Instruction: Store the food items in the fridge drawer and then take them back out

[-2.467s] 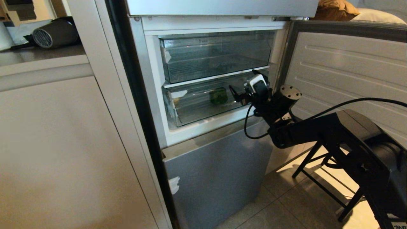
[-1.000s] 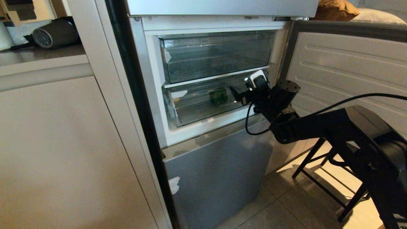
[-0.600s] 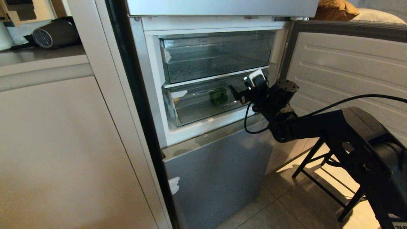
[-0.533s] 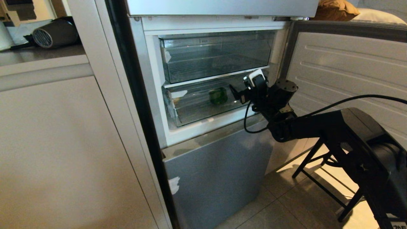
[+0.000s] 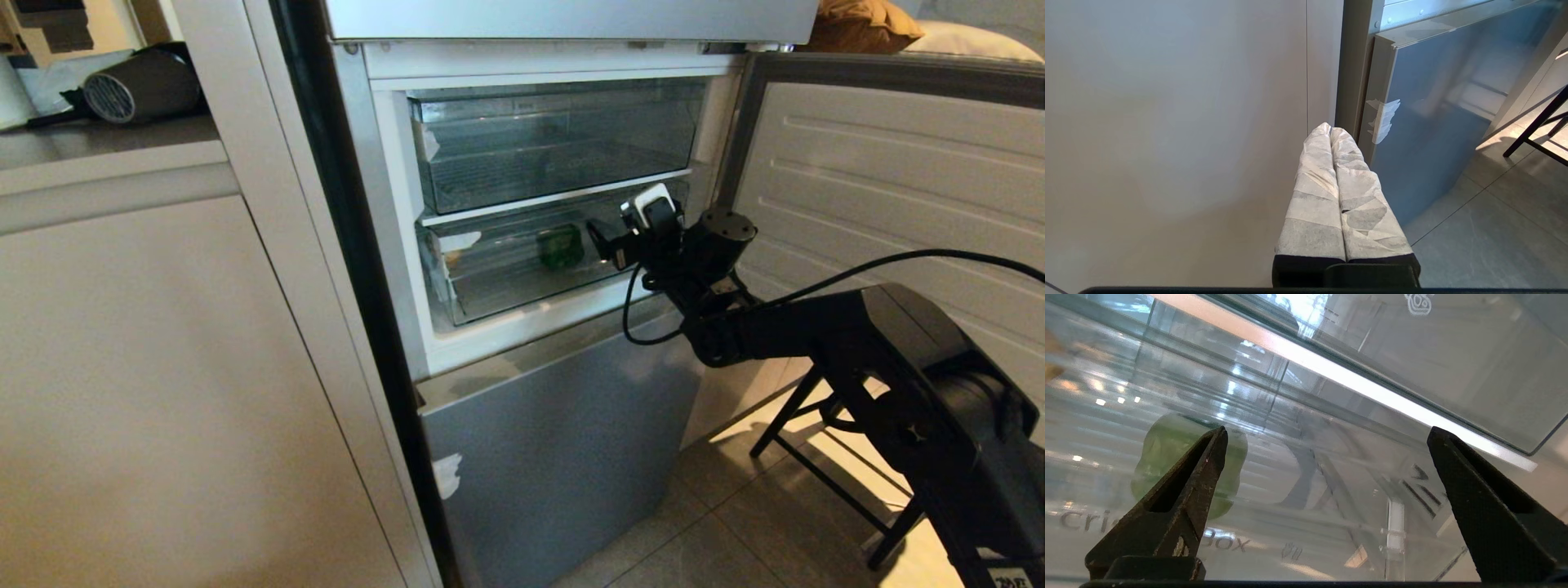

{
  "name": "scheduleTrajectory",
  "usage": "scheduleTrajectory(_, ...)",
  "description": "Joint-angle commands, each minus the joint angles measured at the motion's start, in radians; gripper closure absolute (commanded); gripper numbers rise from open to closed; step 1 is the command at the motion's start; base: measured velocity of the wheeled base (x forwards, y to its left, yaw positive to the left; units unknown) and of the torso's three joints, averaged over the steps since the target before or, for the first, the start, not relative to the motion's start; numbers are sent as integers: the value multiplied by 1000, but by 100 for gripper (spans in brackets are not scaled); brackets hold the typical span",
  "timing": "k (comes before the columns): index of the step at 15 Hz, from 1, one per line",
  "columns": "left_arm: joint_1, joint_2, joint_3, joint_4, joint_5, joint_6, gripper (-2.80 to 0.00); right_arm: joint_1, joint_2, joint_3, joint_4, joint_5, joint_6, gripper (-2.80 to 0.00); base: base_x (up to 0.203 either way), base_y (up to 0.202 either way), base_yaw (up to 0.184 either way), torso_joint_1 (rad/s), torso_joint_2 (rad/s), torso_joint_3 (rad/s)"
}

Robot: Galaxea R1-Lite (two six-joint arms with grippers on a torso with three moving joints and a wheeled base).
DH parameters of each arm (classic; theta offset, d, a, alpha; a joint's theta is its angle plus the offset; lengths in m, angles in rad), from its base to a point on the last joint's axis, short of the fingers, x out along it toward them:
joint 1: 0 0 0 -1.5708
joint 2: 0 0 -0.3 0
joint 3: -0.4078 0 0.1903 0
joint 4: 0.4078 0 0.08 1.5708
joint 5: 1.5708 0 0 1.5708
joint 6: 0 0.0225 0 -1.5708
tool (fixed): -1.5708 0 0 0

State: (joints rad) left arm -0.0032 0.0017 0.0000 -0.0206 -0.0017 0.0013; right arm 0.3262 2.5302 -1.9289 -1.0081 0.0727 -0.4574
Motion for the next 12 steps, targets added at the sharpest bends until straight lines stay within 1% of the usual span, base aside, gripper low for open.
scheduleTrajectory(1,0,0,11,-1,0,0,0,1,13,-27,9,1,-3,-280,0,0,0,0,0,0)
scheduleTrajectory(6,0,0,11,-1,0,0,0,1,25,-28,16,-3,-4,-280,0,0,0,0,0,0)
scheduleTrajectory(7,0,0,11,-1,0,0,0,1,25,-30,16,-19,-9,-280,0,0,0,0,0,0)
scheduleTrajectory(9,0,0,11,-1,0,0,0,1,24,-30,16,-47,-44,-280,0,0,0,0,0,0)
scheduleTrajectory(12,0,0,11,-1,0,-1,0,1,16,-32,14,-45,-44,-280,0,0,0,0,0,0)
